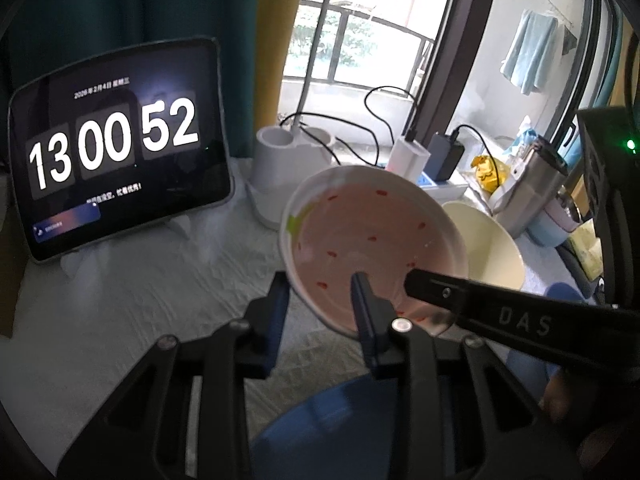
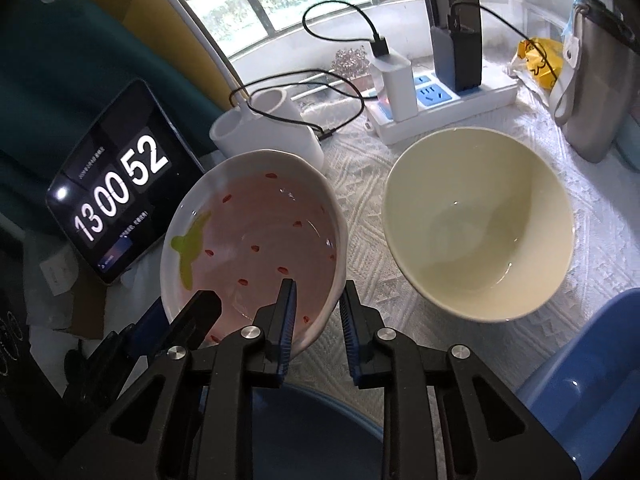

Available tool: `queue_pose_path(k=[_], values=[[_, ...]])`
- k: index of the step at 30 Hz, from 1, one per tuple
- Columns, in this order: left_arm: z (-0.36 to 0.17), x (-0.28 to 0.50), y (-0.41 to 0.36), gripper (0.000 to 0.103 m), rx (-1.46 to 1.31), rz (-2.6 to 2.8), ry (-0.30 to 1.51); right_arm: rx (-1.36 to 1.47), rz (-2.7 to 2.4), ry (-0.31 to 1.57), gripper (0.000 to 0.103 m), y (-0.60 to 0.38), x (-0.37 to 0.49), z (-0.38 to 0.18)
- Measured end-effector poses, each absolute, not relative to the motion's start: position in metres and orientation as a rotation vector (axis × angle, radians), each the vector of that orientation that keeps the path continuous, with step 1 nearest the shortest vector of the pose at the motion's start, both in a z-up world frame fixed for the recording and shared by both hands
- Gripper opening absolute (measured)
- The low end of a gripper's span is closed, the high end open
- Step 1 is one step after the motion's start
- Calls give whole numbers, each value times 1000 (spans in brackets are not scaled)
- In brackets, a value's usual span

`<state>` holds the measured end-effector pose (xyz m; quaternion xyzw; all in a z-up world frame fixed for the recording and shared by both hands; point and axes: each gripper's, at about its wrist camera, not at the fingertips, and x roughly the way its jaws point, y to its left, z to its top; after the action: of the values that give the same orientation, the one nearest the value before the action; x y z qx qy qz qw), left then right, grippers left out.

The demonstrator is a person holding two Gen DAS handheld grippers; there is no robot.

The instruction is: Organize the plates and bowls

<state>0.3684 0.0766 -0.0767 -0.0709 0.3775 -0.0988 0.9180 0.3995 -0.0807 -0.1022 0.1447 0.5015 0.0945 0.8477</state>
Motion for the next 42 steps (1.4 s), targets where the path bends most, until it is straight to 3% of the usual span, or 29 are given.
queue_pose_path(k=[42], values=[[-18,286,5,33,-95,-284,657,355,205,901,23,-155,310,-36]])
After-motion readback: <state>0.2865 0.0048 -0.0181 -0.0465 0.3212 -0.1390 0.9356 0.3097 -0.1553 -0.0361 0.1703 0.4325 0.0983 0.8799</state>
